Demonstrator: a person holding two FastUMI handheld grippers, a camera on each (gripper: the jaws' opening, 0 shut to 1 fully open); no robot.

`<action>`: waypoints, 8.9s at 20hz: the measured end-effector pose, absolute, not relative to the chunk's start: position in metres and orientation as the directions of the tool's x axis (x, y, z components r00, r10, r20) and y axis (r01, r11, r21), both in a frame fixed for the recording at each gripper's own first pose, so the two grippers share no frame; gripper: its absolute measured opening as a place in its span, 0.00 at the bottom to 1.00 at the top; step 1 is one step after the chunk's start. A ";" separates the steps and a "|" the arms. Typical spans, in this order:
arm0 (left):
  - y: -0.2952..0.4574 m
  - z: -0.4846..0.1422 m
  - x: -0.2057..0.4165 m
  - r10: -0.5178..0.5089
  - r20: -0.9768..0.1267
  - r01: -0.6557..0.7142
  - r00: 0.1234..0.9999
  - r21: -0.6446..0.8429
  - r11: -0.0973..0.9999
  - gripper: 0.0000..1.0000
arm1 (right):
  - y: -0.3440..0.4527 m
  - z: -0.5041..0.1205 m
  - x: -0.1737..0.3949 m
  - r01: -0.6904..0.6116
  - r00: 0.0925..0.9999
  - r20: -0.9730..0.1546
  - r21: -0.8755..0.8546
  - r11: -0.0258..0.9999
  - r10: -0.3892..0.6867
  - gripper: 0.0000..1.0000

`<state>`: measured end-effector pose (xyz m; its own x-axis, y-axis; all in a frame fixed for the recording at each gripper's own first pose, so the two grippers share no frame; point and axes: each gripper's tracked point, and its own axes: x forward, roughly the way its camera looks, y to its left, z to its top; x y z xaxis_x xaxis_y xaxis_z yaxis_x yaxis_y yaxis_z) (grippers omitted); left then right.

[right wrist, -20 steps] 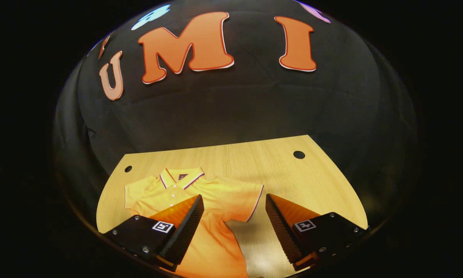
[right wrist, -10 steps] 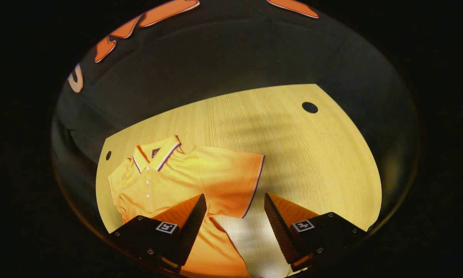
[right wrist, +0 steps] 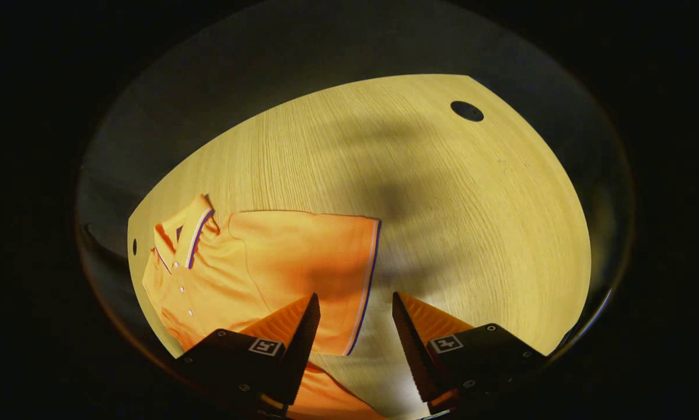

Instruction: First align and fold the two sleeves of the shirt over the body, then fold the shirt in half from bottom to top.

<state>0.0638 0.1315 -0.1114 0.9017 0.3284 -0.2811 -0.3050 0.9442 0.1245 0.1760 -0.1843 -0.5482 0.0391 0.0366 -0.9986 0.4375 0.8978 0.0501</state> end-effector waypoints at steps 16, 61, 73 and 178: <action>0.144 -0.137 0.066 0.336 -0.368 -0.319 0.867 0.108 0.942 0.98 | -0.175 -0.554 0.196 0.477 0.110 -0.992 0.110 0.872 0.065 0.01; 0.258 -0.475 0.199 0.064 -0.987 -0.311 0.146 0.016 0.950 0.92 | -0.173 -0.307 0.030 0.467 0.604 -0.770 0.132 0.874 -0.206 0.96; 0.235 -0.488 0.201 0.002 -0.998 -0.262 0.066 -0.015 0.965 0.09 | -0.214 -0.279 0.011 0.523 0.618 -0.734 0.117 0.844 -0.281 0.95; 0.133 -0.356 0.160 -0.134 -0.877 -0.120 0.462 -0.211 0.970 0.01 | -0.078 -0.425 0.112 0.355 0.432 -0.838 0.498 0.791 0.334 0.03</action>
